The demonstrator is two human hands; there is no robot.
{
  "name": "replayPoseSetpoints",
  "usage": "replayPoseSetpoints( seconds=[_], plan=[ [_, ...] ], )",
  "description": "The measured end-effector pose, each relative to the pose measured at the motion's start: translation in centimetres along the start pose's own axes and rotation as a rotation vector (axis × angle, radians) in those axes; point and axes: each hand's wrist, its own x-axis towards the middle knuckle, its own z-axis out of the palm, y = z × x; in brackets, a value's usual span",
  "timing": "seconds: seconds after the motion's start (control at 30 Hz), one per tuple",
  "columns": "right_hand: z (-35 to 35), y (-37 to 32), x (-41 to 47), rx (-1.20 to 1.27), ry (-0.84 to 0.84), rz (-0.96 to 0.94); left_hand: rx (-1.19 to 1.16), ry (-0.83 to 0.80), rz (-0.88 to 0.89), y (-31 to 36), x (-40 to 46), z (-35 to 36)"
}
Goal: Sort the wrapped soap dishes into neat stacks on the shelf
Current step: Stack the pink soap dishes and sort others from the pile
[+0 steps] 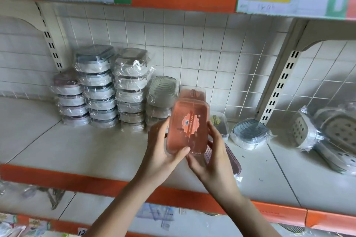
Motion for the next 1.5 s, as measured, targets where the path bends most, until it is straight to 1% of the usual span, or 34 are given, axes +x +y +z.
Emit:
replayPoseSetpoints(
  seconds=[0.07,0.17,0.3,0.4,0.57,0.77,0.83,0.97,1.1,1.23,1.33,1.5],
  plan=[
    [-1.1,-0.4,1.6,0.028,0.007,-0.003,-0.015,-0.019,0.025,1.2,1.4,0.2],
    [-2.2,-0.5,3.9,0.112,-0.002,0.025,-0.071,-0.056,-0.002,1.9,3.3,0.5],
    [-3.1,0.4,6.8,0.135,0.000,0.075,0.064,-0.107,-0.062,0.6,6.3,0.9],
    [-3.6,1.3,8.6,0.163,-0.004,0.109,0.088,-0.131,-0.108,-0.2,8.9,1.3],
    [-3.6,2.1,10.6,0.180,-0.002,0.119,0.150,-0.161,-0.114,-0.8,11.9,1.6],
    [-2.9,2.8,12.2,0.149,-0.016,0.147,0.275,-0.091,-0.098,-1.0,12.8,2.0],
    [-2.7,3.0,12.6,0.143,-0.020,0.156,0.350,-0.070,-0.100,-0.8,12.8,2.1],
    [-2.1,3.2,13.1,0.120,-0.013,0.150,0.482,0.022,-0.051,-0.5,12.6,2.6],
    [-1.8,3.5,13.4,0.066,-0.001,0.152,0.559,0.114,-0.008,-0.3,12.0,3.3],
    [-1.8,3.4,13.5,-0.025,0.008,0.148,0.616,0.131,0.001,0.3,11.7,3.6],
    [-1.7,3.2,13.8,-0.062,-0.007,0.182,0.617,0.122,-0.006,0.6,11.8,3.7],
    [-1.3,3.0,13.8,-0.119,-0.017,0.205,0.507,0.069,-0.106,1.2,11.7,3.8]
  ],
)
